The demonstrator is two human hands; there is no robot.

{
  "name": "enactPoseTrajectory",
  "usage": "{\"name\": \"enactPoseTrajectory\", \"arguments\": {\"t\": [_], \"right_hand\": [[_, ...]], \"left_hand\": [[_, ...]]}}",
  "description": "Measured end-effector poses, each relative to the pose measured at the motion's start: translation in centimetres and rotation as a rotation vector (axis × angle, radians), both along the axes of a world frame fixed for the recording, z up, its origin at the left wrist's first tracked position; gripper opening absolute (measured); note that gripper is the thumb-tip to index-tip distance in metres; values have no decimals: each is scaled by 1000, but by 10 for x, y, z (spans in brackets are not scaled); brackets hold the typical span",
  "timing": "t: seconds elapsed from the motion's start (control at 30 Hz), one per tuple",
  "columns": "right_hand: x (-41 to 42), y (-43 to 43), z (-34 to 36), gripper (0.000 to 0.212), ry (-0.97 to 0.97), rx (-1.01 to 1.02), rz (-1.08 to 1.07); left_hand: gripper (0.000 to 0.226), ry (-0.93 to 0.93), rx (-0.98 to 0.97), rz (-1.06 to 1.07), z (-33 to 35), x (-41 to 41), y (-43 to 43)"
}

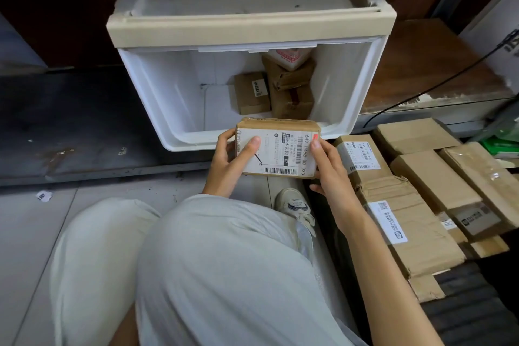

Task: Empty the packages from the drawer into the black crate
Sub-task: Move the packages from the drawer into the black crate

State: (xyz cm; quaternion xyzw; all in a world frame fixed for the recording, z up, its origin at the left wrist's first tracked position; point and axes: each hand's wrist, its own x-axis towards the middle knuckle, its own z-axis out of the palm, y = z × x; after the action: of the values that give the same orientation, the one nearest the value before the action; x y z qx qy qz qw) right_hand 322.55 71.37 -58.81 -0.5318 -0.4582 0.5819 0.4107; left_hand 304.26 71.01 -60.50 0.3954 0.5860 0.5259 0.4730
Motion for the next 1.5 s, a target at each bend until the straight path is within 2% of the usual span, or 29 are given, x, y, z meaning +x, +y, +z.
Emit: {"name": "enactPoseTrajectory", "arguments": {"t": [0.13, 0.23, 0.43, 0.57, 0.73, 0.93, 1.1, 1.2, 1.3, 1.4, 1.5], "right_hand": [[2, 0, -5, 63, 41, -3, -50], [8, 3, -7, 60, 94, -27, -121], [29, 3, -8, 61, 145, 11, -184], [38, -1, 3, 53, 181, 82, -197], [44, 0, 22, 48, 193, 143, -265], [72, 2, 32, 43, 271, 160, -422], [105, -3, 19, 53, 294, 133, -571], [125, -10, 15, 70, 270, 105, -687], [153, -21, 12, 73, 246, 56, -737], [184, -44, 11, 71, 133, -13, -691], [221, -78, 8, 83, -79, -96, -508]], "left_hand": [[44, 29, -41, -70, 1, 2, -1], [39, 87, -87, -156, 3, 7, -1], [56, 157, -132, -385, 11, 8, 9], [51, 162, -124, -497, 24, 3, 18], [85, 343, -96, -671, 70, 3, 38], [59, 602, -29, -756, 133, 58, 67], [52, 665, 53, -704, 126, 130, 78], [46, 554, 97, -600, 100, 167, 71], [43, 546, 82, -618, 83, 192, 62], [40, 519, 43, -707, 75, 205, 52], [42, 506, 16, -834, 66, 212, 40]]}}
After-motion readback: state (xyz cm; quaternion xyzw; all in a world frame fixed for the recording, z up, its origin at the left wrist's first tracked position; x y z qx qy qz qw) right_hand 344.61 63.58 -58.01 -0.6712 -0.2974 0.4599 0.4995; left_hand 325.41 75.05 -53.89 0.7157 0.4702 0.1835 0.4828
